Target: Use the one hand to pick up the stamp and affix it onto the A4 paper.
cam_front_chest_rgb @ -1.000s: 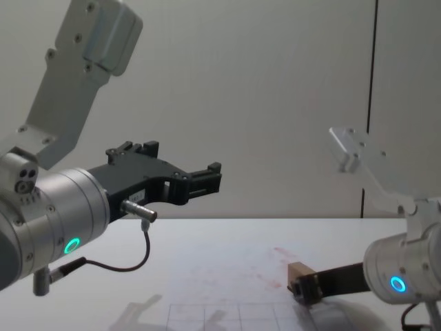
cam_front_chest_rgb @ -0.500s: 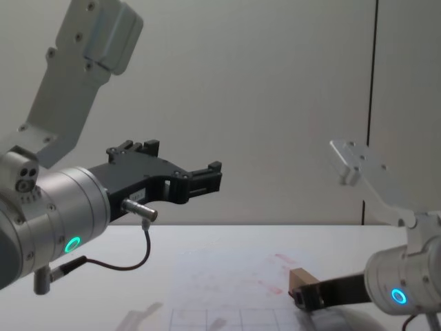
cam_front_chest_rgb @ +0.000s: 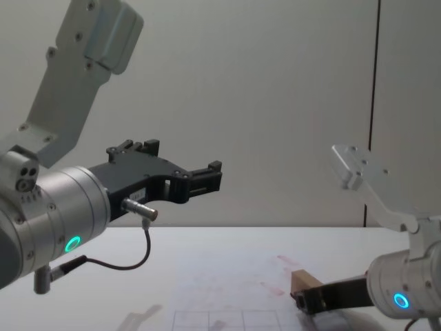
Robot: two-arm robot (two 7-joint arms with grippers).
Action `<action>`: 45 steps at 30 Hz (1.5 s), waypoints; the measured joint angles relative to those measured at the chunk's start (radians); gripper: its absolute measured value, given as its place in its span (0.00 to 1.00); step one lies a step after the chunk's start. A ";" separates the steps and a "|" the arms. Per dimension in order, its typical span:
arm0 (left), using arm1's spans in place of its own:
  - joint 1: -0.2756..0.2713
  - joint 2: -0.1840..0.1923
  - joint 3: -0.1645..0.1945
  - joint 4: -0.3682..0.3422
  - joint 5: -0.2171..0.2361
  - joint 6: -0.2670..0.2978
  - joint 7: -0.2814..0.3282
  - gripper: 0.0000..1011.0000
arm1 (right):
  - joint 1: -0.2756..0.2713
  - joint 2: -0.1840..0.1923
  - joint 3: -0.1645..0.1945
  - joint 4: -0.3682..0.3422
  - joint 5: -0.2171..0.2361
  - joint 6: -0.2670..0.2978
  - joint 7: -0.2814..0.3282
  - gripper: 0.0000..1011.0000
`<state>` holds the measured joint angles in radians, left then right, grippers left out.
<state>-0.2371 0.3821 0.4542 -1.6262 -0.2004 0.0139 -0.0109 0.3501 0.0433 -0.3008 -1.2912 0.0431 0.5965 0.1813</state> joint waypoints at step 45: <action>0.000 0.000 0.000 0.000 0.000 0.000 0.000 0.98 | -0.007 0.058 0.122 -0.361 0.107 -0.048 -0.133 0.22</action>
<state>-0.2371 0.3821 0.4542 -1.6262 -0.2004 0.0139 -0.0109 0.3429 0.1008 -0.1786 -1.6520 0.1498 0.5485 0.0483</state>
